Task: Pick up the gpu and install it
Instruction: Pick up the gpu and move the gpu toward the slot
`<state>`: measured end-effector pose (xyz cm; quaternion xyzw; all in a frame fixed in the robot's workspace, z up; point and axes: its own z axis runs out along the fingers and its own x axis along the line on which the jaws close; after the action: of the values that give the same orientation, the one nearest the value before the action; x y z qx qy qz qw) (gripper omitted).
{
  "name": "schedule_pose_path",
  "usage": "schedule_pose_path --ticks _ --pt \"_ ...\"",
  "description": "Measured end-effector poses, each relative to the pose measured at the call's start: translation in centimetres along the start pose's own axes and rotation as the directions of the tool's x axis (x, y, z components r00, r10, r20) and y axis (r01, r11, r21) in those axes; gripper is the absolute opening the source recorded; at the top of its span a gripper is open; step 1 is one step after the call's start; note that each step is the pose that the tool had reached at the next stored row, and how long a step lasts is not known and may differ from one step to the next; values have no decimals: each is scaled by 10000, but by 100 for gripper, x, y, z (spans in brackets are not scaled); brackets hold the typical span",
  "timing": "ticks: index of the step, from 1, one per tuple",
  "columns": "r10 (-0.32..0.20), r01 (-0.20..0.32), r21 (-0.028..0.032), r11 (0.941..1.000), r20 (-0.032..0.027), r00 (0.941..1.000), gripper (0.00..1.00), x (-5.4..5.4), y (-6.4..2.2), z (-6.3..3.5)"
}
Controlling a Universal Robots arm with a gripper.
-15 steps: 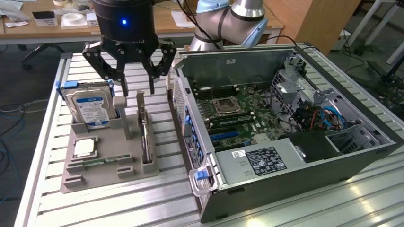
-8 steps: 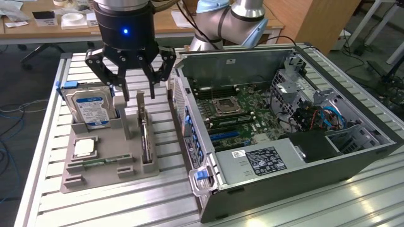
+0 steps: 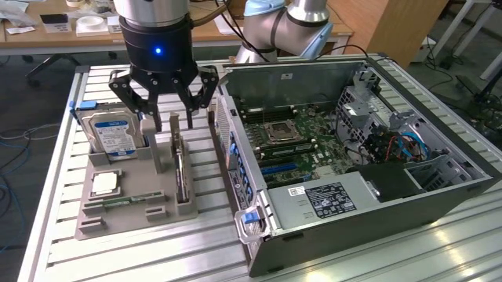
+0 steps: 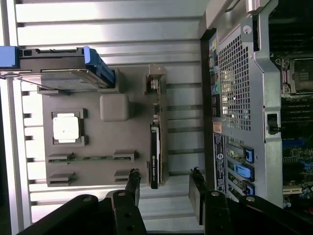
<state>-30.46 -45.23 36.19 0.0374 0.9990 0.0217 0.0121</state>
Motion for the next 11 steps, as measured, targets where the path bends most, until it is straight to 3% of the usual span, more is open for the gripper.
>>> schedule_pose_path --ticks 11 --pt "0 0 -3 10000 2 10000 53 1 -1 26"
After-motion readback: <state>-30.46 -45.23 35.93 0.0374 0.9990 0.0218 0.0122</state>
